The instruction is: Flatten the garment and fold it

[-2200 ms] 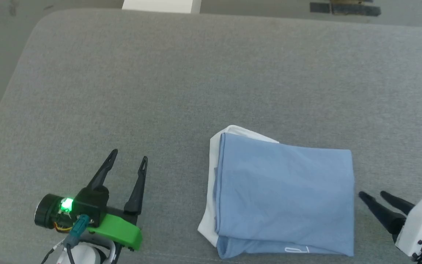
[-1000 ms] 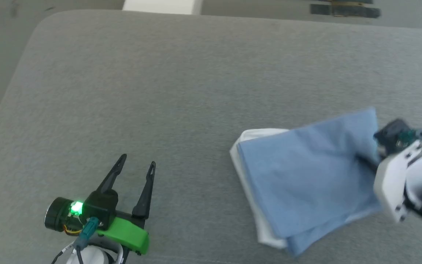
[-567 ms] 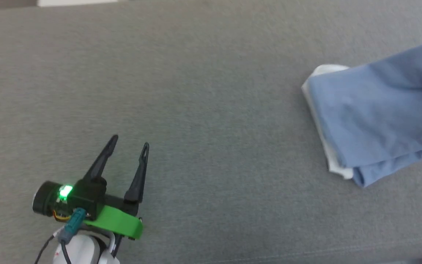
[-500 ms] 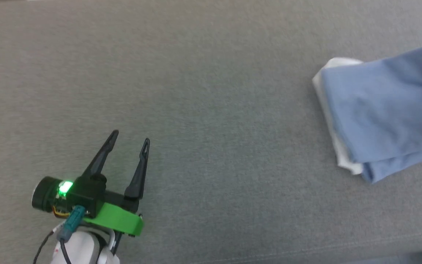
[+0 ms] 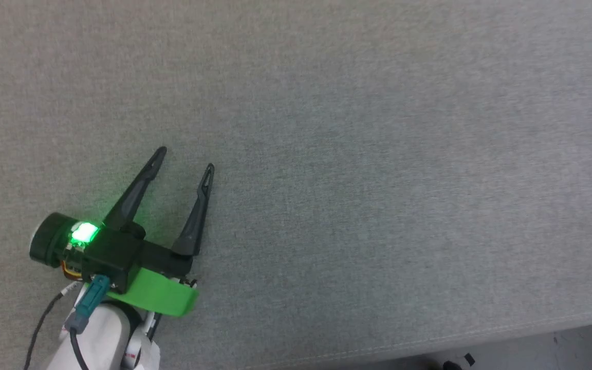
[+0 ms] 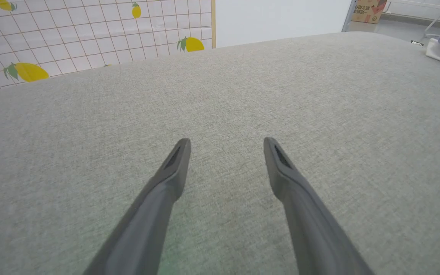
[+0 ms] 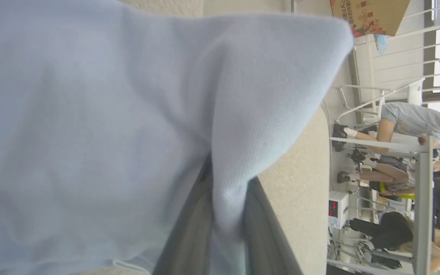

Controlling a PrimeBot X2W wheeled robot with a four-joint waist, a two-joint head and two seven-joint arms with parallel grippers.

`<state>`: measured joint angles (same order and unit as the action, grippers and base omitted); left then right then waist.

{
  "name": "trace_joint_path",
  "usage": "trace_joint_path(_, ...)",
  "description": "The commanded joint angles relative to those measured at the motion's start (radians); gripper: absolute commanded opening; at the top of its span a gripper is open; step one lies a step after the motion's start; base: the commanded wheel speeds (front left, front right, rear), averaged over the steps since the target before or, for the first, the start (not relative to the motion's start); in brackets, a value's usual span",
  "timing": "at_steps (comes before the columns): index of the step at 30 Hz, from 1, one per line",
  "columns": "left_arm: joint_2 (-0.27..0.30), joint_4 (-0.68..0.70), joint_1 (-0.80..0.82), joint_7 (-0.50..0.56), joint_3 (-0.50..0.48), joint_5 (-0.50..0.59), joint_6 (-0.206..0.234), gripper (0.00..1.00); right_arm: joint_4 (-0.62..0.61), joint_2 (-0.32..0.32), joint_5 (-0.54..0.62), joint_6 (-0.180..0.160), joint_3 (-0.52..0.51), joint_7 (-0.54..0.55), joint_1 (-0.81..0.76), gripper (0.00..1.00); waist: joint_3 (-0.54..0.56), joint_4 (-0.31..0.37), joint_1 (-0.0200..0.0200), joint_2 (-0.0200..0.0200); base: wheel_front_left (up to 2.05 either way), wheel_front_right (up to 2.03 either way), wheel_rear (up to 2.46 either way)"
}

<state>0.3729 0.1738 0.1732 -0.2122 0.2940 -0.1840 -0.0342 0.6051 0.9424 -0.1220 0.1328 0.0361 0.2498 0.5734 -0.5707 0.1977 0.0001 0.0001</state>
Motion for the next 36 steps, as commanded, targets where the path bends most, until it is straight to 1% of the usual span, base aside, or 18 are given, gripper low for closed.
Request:
trace_joint_path(1, 0.011, 0.009, 0.017, 0.002, -0.005, 0.007, -0.003, 1.00, 0.014, -0.015, 0.022, -0.002, -0.035, -0.022, 0.000, 0.00, -0.057, -0.026, -0.0001, -0.0001, 0.00, 0.00, 0.00)
trace_joint_path(4, 0.018, 0.023, 0.017, 0.004, -0.006, 0.009, 0.000, 1.00, 0.036, -0.041, 0.075, -0.002, -0.116, -0.062, 0.009, 0.00, -0.077, -0.034, -0.0001, -0.0001, 0.00, 0.00, 0.00)
trace_joint_path(9, 0.018, 0.022, 0.018, 0.002, 0.001, 0.010, 0.002, 1.00, 0.058, -0.077, 0.148, -0.002, -0.199, -0.087, 0.012, 0.00, -0.083, -0.042, -0.0001, -0.0001, 0.00, 0.00, 0.00)
trace_joint_path(10, 0.017, 0.018, 0.018, 0.001, 0.002, 0.009, 0.003, 1.00, 0.060, -0.083, 0.163, -0.002, -0.213, -0.093, 0.011, 0.38, -0.078, -0.043, -0.0001, -0.0001, 0.00, 0.00, 0.00)
trace_joint_path(11, 0.015, 0.013, 0.018, 0.000, 0.003, 0.008, 0.005, 1.00, 0.061, -0.087, 0.174, -0.002, -0.223, -0.100, 0.010, 1.00, -0.072, -0.044, -0.0001, -0.0001, 0.00, 0.00, 0.00)
trace_joint_path(16, -0.004, -0.032, 0.015, -0.012, 0.012, -0.001, 0.012, 1.00, 0.057, -0.096, 0.226, -0.002, -0.244, -0.131, 0.007, 1.00, 0.000, -0.043, -0.0001, -0.0001, 0.00, 0.00, 0.00)
trace_joint_path(21, -0.030, -0.088, 0.007, -0.026, 0.017, -0.015, 0.022, 1.00, 0.037, -0.090, 0.218, -0.002, -0.201, -0.153, 0.021, 1.00, 0.109, -0.043, -0.0001, -0.0001, 0.00, 0.00, 0.00)
trace_joint_path(23, -0.039, -0.110, -0.003, -0.030, 0.015, -0.023, 0.029, 1.00, 0.011, -0.094, 0.190, -0.002, -0.156, -0.174, 0.037, 1.00, 0.156, -0.041, -0.0001, -0.0001, 0.00, 0.00, 0.00)
trace_joint_path(28, -0.049, -0.147, -0.032, -0.036, 0.009, -0.037, 0.043, 1.00, -0.067, -0.121, 0.060, -0.002, -0.033, -0.227, 0.088, 1.00, 0.264, -0.045, -0.0001, -0.0001, 0.00, 0.00, 0.00)
trace_joint_path(31, -0.053, -0.159, -0.048, -0.032, -0.007, -0.051, 0.064, 1.00, -0.111, -0.164, -0.018, -0.002, 0.002, -0.272, 0.115, 1.00, 0.316, -0.049, -0.0001, -0.0001, 0.00, 0.00, 0.00)
trace_joint_path(33, -0.051, -0.162, -0.057, -0.023, -0.013, -0.054, 0.073, 1.00, -0.131, -0.194, -0.046, -0.002, 0.031, -0.308, 0.110, 1.00, 0.345, -0.055, -0.0001, -0.0001, 0.00, 0.00, 0.00)
trace_joint_path(36, -0.049, -0.164, -0.068, -0.006, -0.015, -0.062, 0.079, 1.00, -0.158, -0.250, -0.100, -0.002, 0.049, -0.361, 0.087, 1.00, 0.383, -0.073, -0.0001, -0.0001, 0.00, 0.00, 0.00)
